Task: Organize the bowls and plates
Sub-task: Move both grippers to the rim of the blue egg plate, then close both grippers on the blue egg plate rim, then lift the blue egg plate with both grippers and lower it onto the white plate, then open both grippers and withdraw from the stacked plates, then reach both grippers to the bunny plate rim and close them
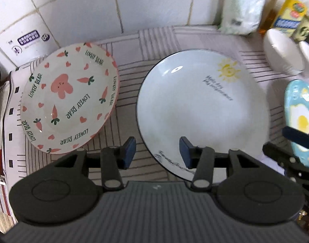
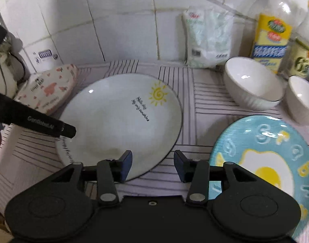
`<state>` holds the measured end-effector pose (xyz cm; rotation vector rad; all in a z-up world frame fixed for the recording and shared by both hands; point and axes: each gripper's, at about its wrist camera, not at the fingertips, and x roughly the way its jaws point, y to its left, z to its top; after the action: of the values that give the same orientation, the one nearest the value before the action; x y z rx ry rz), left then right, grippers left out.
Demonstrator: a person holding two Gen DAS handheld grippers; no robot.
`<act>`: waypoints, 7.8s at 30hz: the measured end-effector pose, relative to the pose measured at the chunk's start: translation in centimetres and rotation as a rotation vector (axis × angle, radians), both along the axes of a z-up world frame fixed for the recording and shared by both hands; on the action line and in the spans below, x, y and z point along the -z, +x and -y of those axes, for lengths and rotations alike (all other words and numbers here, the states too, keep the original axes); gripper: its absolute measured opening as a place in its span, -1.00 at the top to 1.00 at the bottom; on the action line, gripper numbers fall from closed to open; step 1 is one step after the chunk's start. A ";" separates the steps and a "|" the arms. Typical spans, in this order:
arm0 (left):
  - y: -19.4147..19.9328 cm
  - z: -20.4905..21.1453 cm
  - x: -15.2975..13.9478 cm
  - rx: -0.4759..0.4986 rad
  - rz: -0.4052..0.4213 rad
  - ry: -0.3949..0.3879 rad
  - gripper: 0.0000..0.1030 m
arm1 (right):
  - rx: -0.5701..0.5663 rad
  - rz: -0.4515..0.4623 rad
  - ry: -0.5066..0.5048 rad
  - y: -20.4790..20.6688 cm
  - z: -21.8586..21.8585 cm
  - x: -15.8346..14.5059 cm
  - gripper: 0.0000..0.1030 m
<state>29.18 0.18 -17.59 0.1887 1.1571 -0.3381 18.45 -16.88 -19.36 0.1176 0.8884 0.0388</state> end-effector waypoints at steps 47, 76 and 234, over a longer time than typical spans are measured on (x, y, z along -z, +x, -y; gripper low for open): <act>-7.7 16.9 2.0 0.079 -0.070 -0.156 -0.43 | 0.246 0.056 0.232 -13.3 19.4 5.2 -0.20; -7.3 18.7 4.3 0.093 0.032 -0.198 0.50 | 0.397 0.199 0.271 -13.4 20.3 7.0 0.57; 2.5 -21.8 -2.3 -0.143 0.151 -0.164 -0.73 | -0.130 0.294 0.040 4.2 -17.0 -5.0 -0.80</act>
<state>31.72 21.95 -15.24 -0.0118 0.9826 -0.2857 22.69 0.15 -14.39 0.0888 0.6006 0.1903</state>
